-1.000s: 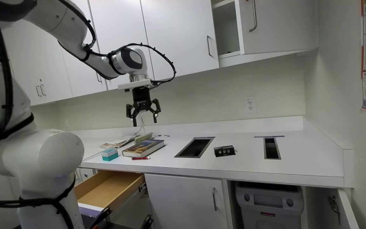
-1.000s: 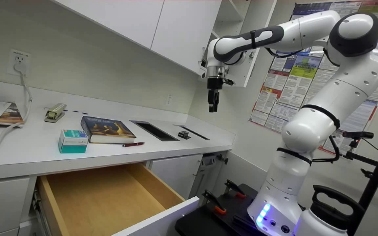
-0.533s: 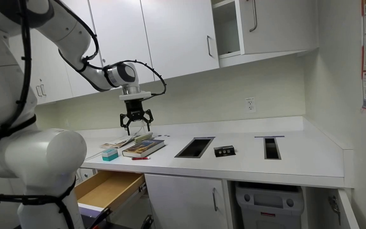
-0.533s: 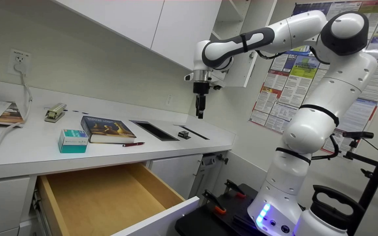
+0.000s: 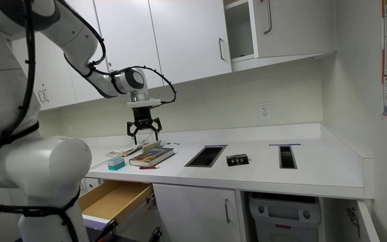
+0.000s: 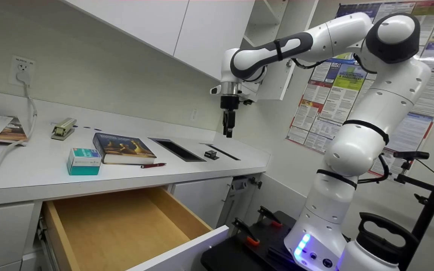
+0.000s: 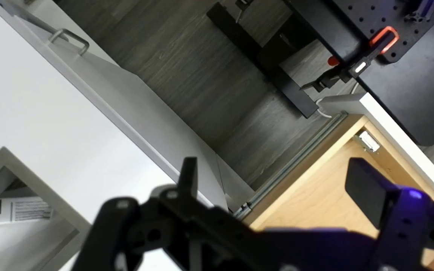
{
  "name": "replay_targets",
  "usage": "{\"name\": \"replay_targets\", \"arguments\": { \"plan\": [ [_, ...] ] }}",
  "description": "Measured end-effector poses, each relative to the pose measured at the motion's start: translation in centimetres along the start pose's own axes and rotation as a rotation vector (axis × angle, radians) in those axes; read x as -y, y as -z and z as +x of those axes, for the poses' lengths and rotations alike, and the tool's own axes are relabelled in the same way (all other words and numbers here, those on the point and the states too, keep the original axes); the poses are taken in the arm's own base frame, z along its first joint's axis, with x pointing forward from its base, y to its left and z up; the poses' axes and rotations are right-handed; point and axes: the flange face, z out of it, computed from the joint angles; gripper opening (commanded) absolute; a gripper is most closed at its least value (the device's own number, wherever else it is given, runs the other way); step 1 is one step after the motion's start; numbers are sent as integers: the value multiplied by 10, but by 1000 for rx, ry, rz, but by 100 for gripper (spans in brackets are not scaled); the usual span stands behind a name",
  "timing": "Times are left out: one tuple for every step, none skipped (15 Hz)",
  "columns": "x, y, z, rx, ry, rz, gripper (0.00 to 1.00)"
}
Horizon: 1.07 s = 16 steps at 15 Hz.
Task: Put the pen in the open drawer
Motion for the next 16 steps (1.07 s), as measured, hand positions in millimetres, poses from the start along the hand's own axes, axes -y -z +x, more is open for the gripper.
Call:
{"name": "replay_targets", "arguments": {
  "plan": [
    [-2,-1,5,-37,41,6,100],
    [-5,-4,11,-78,84,5,100],
    [-8,-9,17,-110,133,-3,100],
    [-11,-14,24,-136,185,-10,100],
    [-15,-21,31,-157,239,-16,100],
    [-17,-28,38,-173,295,-22,100],
    [-18,-35,45,-184,352,-25,100],
    [-18,-42,52,-191,409,-26,100],
    [-17,-48,60,-195,466,-28,100],
    [-14,-52,70,-197,526,-30,100],
    [-10,-54,79,-203,583,-32,100],
    [-7,-56,89,-212,640,-34,100],
    [-2,-56,99,-225,694,-32,100],
    [1,-56,106,-237,729,-28,100],
    [2,-55,111,-241,748,-28,100],
    [2,-55,113,-242,753,-29,100]
  ]
}}
